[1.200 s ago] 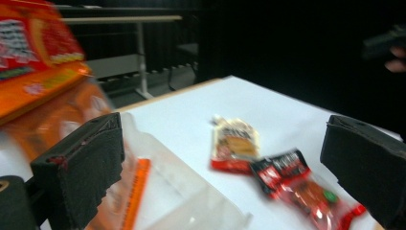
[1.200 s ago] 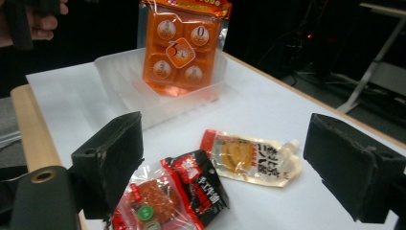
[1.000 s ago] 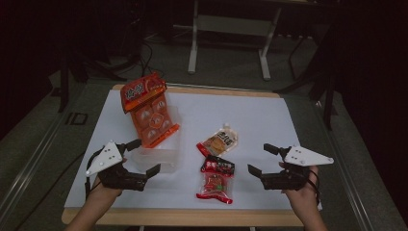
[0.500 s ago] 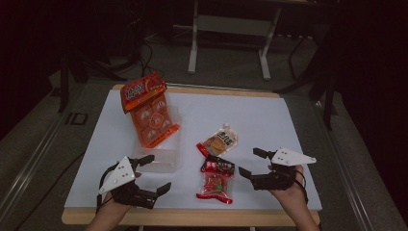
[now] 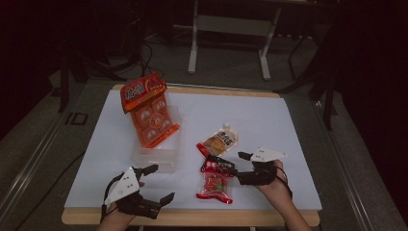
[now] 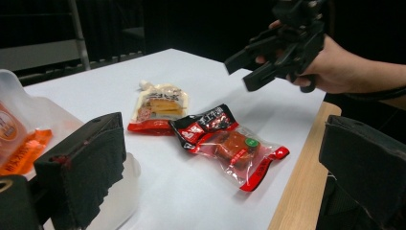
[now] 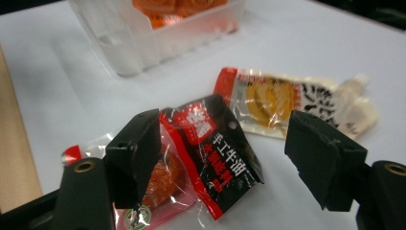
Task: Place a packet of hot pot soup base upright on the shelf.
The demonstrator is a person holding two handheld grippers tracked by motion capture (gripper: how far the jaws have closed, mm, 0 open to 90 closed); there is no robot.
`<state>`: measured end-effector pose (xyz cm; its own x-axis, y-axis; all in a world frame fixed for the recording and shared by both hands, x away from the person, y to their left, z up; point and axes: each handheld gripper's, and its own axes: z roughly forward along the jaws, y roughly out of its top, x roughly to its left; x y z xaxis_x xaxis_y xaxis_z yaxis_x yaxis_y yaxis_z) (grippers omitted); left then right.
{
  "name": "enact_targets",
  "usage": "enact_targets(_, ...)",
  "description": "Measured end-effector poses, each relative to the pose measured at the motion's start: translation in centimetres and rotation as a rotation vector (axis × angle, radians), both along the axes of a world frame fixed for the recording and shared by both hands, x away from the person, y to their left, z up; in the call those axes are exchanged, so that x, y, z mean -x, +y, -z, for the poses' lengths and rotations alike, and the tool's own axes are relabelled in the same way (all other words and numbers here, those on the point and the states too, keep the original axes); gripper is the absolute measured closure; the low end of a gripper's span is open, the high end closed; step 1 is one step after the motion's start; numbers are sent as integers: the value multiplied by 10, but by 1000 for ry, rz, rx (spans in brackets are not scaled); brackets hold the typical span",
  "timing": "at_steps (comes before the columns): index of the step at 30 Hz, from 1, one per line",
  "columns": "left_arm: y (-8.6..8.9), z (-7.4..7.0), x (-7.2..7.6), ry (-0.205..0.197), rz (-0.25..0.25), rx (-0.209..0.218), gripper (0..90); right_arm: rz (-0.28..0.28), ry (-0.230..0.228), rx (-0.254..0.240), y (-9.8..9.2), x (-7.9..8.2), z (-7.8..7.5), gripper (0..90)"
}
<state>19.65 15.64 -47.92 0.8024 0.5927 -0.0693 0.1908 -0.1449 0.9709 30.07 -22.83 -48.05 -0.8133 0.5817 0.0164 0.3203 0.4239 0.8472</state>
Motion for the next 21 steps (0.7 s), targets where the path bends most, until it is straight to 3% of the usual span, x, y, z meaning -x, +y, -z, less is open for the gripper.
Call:
enact_targets(3,-2,3,1,10,1,7,27,12,26,19,4,-6,9,280)
enact_targets(5,-6,6,1,5,5,-16,26,29,54,13,5,-10,16,280)
enact_targets(9,-11,9,1,10,15,-21,27,72,71,55,8,-18,29,266)
enact_targets(17,-16,10,2,4,-8,-34,27,86,136,87,17,-30,45,212)
enact_targets(21,-15,10,2,4,-9,-27,27,87,138,140,23,-32,54,207)
